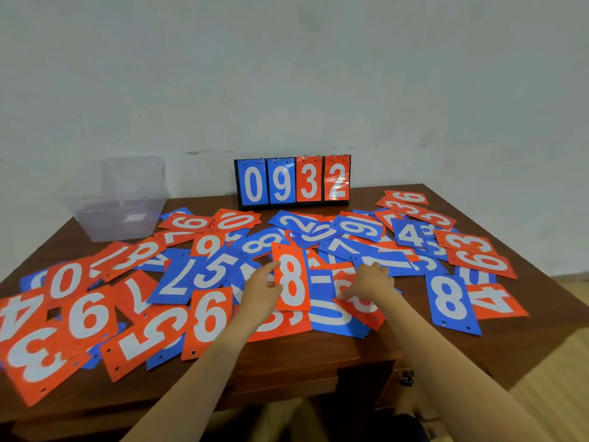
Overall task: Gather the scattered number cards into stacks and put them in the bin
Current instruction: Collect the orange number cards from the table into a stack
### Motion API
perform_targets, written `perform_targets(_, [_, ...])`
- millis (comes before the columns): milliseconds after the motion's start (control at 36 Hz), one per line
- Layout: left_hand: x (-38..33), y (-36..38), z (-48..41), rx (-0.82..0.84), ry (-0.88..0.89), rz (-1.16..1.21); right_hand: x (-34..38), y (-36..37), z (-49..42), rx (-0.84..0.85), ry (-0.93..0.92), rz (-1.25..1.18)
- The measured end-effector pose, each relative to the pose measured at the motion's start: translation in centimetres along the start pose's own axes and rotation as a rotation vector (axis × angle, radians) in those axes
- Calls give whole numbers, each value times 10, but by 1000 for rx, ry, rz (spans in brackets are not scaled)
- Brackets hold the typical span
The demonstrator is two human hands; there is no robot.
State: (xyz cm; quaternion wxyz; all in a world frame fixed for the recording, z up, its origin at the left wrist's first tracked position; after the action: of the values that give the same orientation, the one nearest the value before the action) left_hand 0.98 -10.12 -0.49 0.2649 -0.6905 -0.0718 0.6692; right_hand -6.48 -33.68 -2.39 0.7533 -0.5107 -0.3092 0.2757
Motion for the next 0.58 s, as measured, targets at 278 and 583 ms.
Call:
perform_targets(278, [-5, -5, -2, 17, 17, -30, 22, -77, 12, -279, -150, -99])
perform_targets(583, [-18, -18, -11, -36, 52, 52, 66, -134, 72, -532, -576, -616])
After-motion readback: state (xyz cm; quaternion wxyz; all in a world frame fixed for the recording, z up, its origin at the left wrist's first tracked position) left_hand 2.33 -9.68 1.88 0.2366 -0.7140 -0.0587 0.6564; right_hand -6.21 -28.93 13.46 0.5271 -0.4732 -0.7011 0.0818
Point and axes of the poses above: each hand's wrist, its own z-axis away from the middle knuckle, its own y-axis out of the palm, x = y × z, the point moved 10 cm from there along -z, towards the middle knuckle, and after that the axes turned 2 degrees about -x, right-handed, at the moved point
